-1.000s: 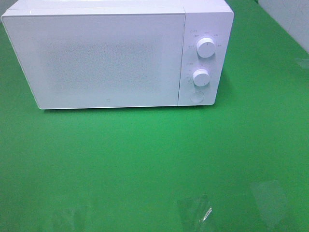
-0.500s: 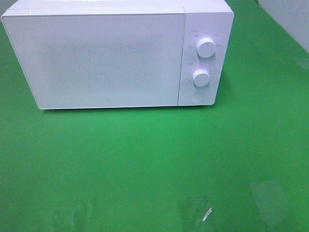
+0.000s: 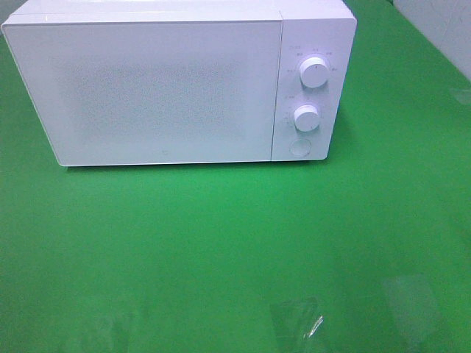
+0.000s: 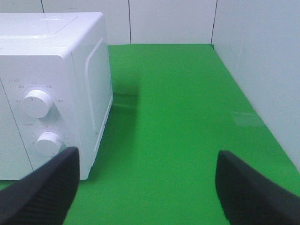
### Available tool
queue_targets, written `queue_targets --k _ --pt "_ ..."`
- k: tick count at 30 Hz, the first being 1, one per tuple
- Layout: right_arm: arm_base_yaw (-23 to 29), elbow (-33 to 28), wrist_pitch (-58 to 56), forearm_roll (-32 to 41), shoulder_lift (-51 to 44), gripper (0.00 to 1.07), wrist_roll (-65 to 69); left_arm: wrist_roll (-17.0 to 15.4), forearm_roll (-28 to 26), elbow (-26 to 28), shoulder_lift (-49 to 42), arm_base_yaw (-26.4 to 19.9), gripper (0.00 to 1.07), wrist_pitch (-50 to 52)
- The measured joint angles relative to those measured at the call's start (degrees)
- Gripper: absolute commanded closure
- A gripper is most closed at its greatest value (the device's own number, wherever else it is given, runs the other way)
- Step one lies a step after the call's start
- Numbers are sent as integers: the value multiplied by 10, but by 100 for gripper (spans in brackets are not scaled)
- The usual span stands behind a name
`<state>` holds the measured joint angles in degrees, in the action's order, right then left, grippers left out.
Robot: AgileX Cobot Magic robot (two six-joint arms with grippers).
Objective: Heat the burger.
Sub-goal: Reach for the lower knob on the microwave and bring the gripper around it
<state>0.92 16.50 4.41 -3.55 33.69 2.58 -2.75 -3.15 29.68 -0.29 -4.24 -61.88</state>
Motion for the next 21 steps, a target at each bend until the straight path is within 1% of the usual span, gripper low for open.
queue_targets --k 3,4,5,7,8,9,10,11,12,13,16,18,21 --pt "0 -1 32 0 28 32 2 0 0 0 0 0 6 0" --pt "0 -1 69 0 58 32 7 0 0 0 0 0 6 0" --pt "0 -1 69 0 58 32 7 0 0 0 0 0 6 0" --pt "0 -1 120 0 99 32 11 0 0 0 0 0 6 0" --pt "0 -1 120 0 99 32 11 0 0 0 0 0 6 0" --pt "0 -1 156 0 127 32 13 0 0 0 0 0 6 0" --pt "0 -1 156 0 127 32 13 0 0 0 0 0 6 0" --pt "0 -1 191 0 150 32 14 0 0 0 0 0 6 0" --pt "0 -1 191 0 150 32 14 0 0 0 0 0 6 0" --pt "0 -1 223 0 172 32 15 0 0 0 0 0 6 0" --pt "0 -1 254 0 194 32 15 0 0 0 0 0 6 0" --pt "0 -1 304 1 241 32 14 0 0 0 0 0 6 0" --pt "0 -1 329 2 262 32 13 0 0 0 0 0 6 0"
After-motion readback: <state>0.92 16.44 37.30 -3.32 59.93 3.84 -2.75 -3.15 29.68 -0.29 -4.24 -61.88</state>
